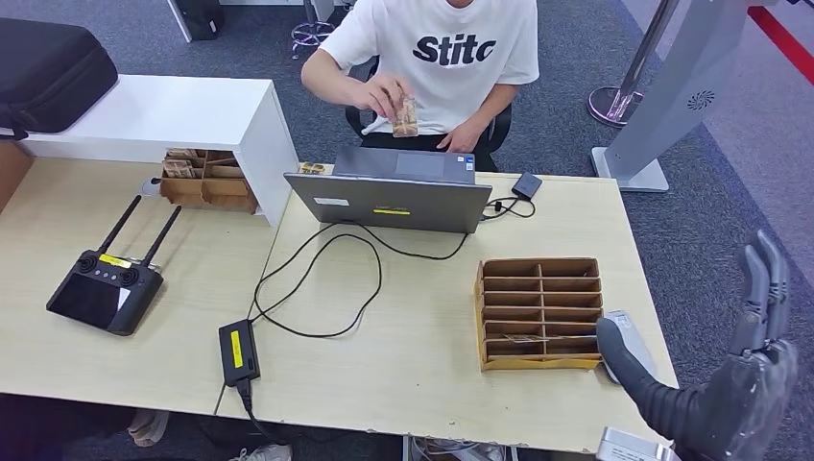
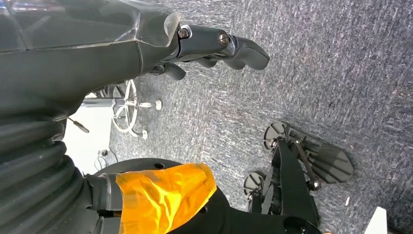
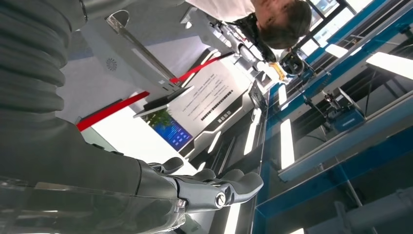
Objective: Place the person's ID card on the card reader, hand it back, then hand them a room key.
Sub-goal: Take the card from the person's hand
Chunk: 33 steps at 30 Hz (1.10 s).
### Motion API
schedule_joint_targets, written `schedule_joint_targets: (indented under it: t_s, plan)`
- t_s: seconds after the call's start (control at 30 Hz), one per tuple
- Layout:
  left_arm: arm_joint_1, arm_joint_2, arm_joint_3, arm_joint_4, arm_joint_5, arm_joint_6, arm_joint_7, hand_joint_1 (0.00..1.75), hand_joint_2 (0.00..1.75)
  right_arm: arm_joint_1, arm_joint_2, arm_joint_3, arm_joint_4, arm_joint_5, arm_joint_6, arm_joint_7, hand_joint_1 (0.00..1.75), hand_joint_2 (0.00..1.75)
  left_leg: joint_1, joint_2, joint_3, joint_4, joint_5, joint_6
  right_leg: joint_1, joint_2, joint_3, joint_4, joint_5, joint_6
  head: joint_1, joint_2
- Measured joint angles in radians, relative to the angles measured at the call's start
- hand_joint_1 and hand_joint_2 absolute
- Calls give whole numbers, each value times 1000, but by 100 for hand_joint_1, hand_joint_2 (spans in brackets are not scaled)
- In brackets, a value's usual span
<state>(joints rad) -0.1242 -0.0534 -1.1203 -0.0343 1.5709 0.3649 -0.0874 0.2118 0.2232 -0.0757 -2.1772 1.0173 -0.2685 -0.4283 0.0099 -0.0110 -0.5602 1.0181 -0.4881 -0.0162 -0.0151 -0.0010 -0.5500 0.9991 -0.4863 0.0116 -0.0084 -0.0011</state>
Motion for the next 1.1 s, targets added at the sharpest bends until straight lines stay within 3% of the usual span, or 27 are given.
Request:
schedule_joint_targets:
  t_s: [0.4, 0.7, 1.1]
  plan:
    - [0, 1, -19, 0, 0, -12, 11, 0, 175, -43, -48, 48, 40, 75, 20, 72, 0, 175, 0, 0, 0, 0, 0, 0, 0, 0, 0, 0, 0, 0, 0, 0]
    - [-5, 12, -98, 0, 0, -37, 16, 0, 175, -246, -117, 48, 230, 125, 99, 164, 0, 175, 0, 1, 0, 0, 2, -1, 0, 1, 1, 0, 2, -1, 0, 0]
    - [-8, 29, -194, 0, 0, -54, 24, 0, 175, -468, -171, 63, 510, 211, 93, 203, 0, 175, 0, 0, 0, 0, 3, -1, 0, 0, 0, 1, 3, -1, 0, 0]
